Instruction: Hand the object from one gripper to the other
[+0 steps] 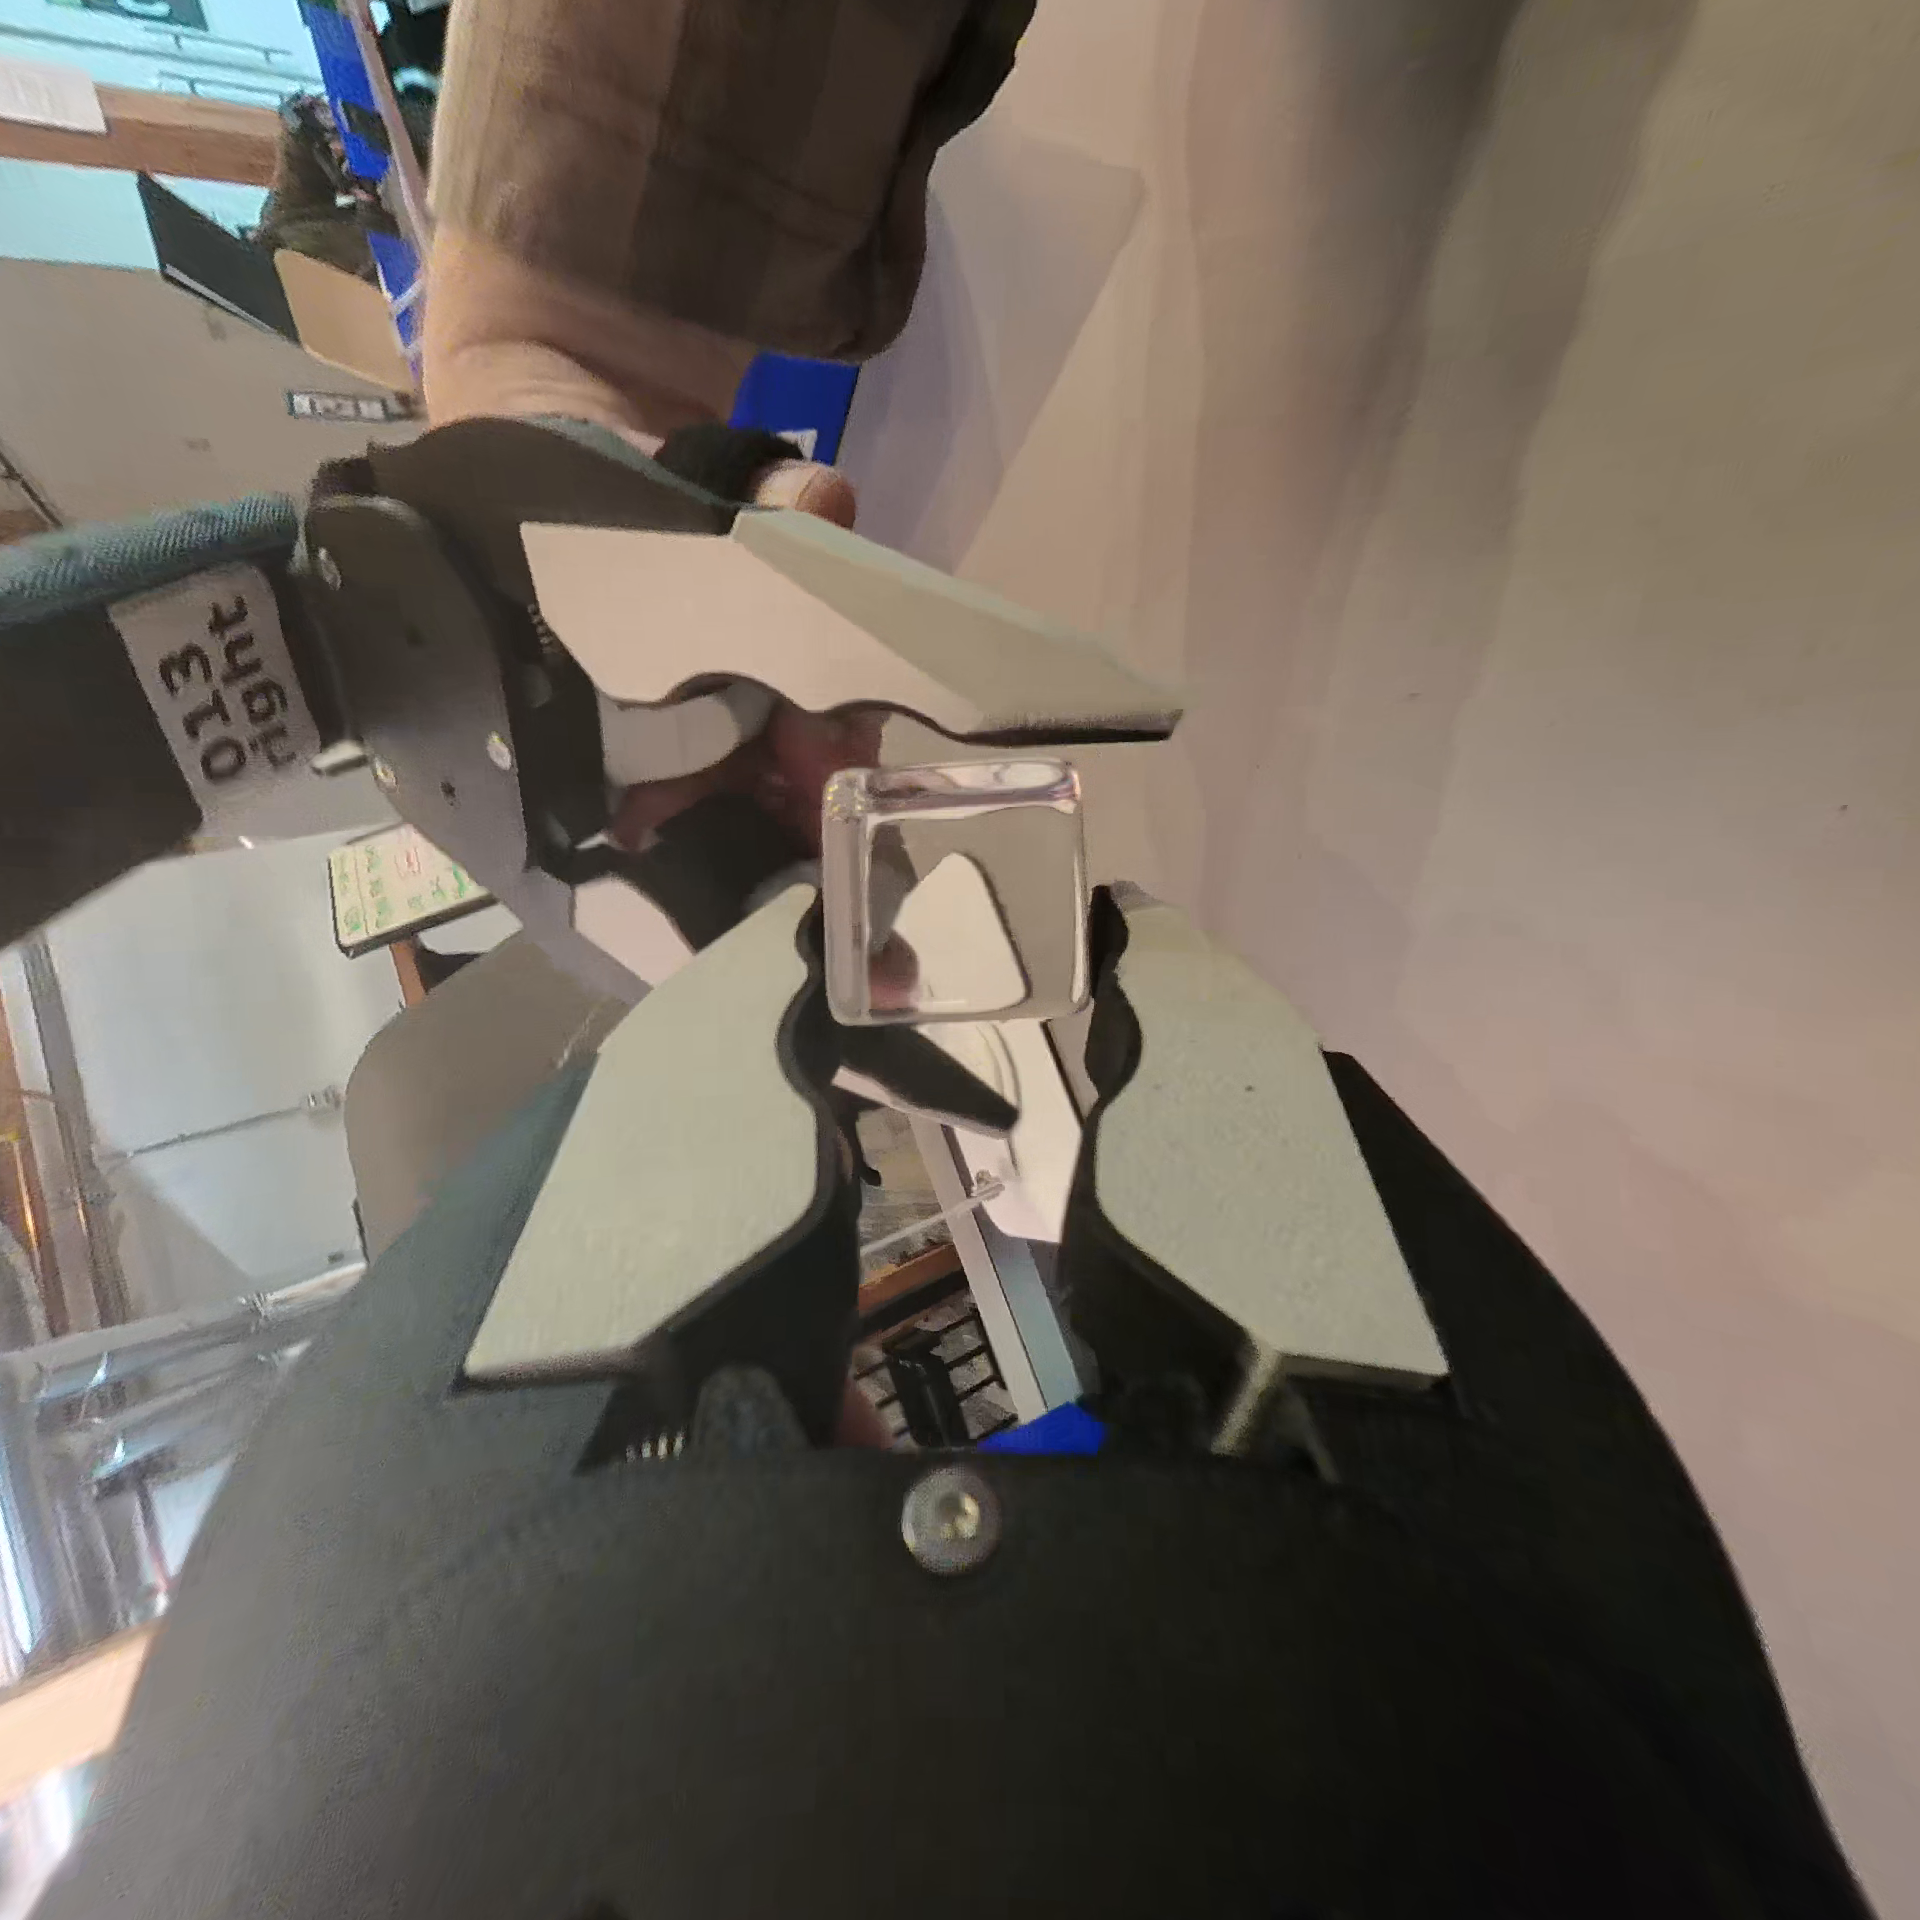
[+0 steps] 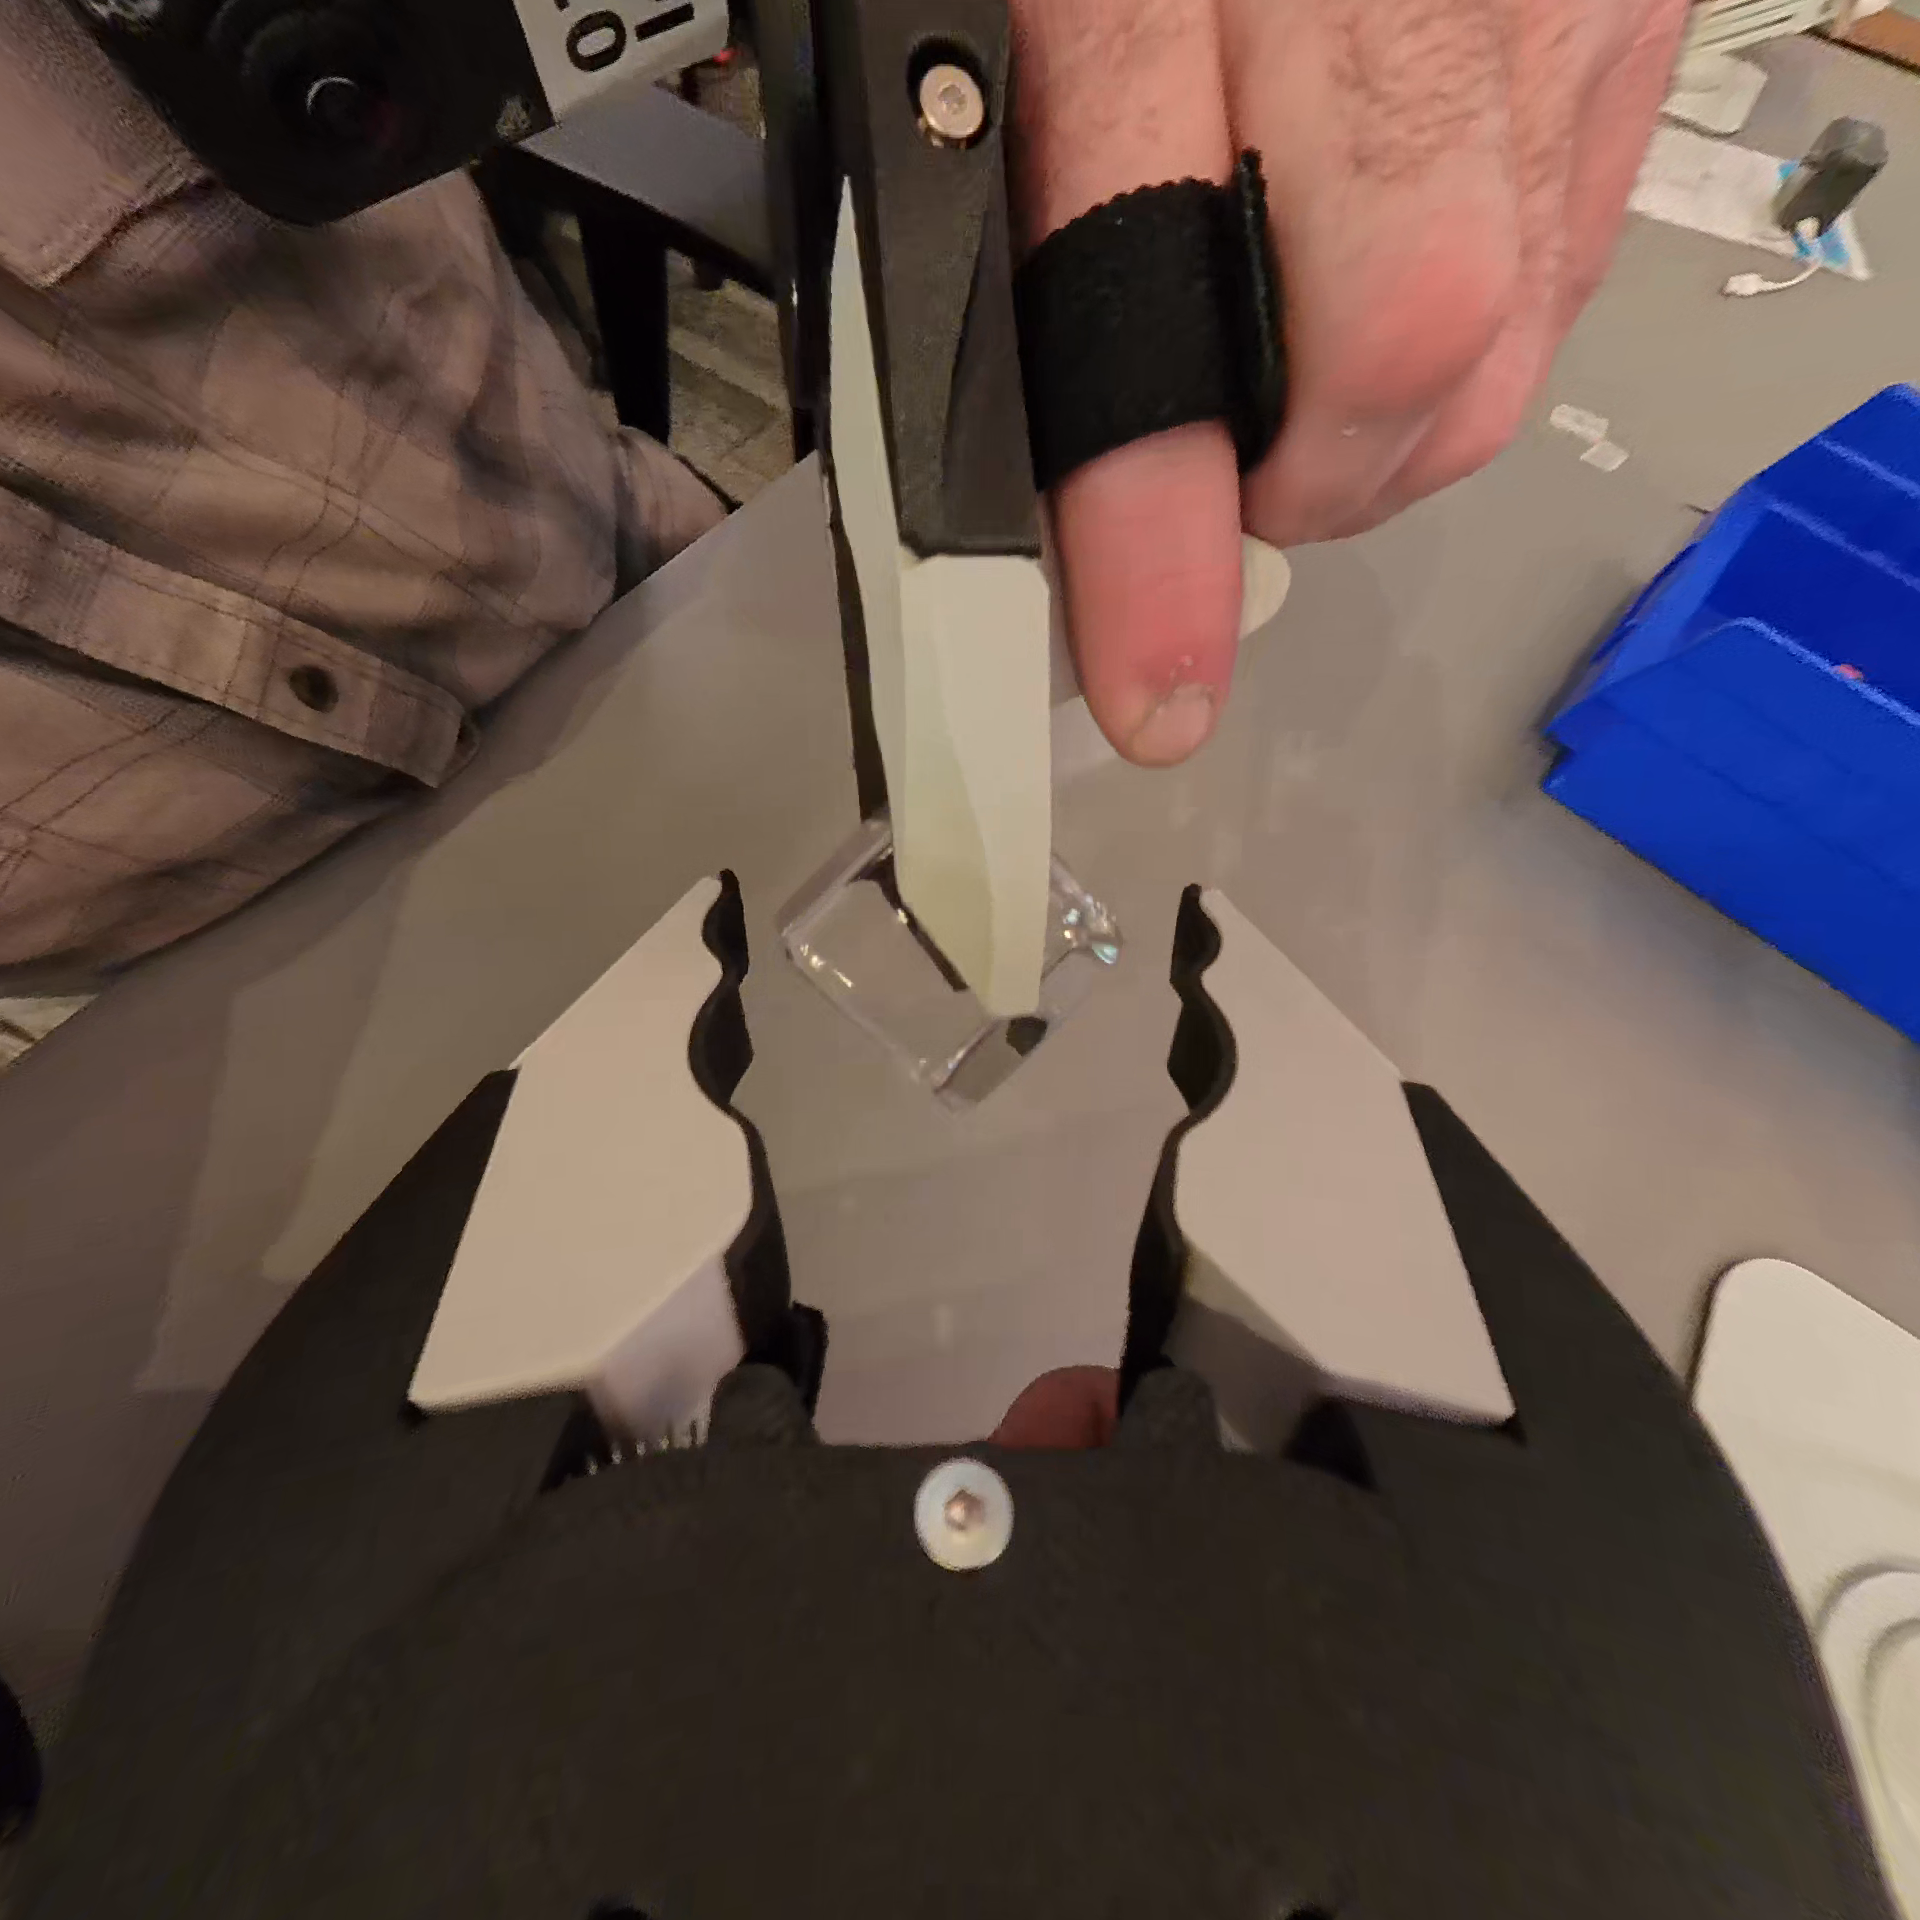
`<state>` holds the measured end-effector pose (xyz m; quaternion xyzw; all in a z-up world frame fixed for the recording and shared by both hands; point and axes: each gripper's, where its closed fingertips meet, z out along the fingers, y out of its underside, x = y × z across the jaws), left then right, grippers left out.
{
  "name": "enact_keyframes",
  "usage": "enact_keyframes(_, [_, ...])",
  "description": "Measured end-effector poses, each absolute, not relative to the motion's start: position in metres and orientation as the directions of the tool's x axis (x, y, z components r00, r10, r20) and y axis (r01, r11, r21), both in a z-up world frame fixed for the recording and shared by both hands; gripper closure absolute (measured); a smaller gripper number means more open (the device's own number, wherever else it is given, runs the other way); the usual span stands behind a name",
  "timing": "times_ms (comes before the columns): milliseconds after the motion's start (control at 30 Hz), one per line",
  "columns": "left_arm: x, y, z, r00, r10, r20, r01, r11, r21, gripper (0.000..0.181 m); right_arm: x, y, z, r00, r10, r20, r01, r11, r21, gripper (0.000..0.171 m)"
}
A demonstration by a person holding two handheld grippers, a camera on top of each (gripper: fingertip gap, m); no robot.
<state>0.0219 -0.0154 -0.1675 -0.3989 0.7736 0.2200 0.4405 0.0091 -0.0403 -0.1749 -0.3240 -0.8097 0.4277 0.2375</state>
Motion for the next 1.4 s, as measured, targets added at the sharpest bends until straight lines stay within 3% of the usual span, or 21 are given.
enact_keyframes(300, [0.006, -0.007, -0.145, 0.022, -0.546, -0.838, -0.846, 0.436, -0.307, 0.136, -0.008, -0.015, -0.137, -0.501, 0.789, 0.355, 0.177, 0.495, -0.851, 0.083])
enact_keyframes(433, [-0.003, 0.0, -0.13, 0.177, -0.609, -0.773, -0.815, 0.349, -0.462, 0.137, -0.016, -0.006, -0.124, -0.397, 0.763, 0.51, 0.136, 0.598, -0.79, 0.092])
enact_keyframes(733, [-0.019, 0.014, -0.11, 0.369, -0.673, -0.641, -0.734, 0.212, -0.645, 0.137, -0.022, -0.003, -0.099, -0.256, 0.686, 0.681, 0.063, 0.714, -0.697, 0.124])
enact_keyframes(833, [-0.019, 0.015, -0.11, 0.369, -0.69, -0.622, -0.724, 0.206, -0.659, 0.137, -0.022, -0.002, -0.097, -0.248, 0.689, 0.682, 0.066, 0.714, -0.697, 0.125])
enact_keyframes(900, [-0.017, 0.013, -0.113, 0.332, -0.696, -0.637, -0.74, 0.227, -0.634, 0.137, -0.021, -0.002, -0.097, -0.257, 0.698, 0.668, 0.06, 0.701, -0.71, 0.134])
enact_keyframes(1400, [-0.014, 0.014, -0.109, 0.288, -0.66, -0.694, -0.76, 0.283, -0.585, 0.133, -0.018, -0.003, -0.093, -0.281, 0.743, 0.607, 0.042, 0.642, -0.766, 0.134])
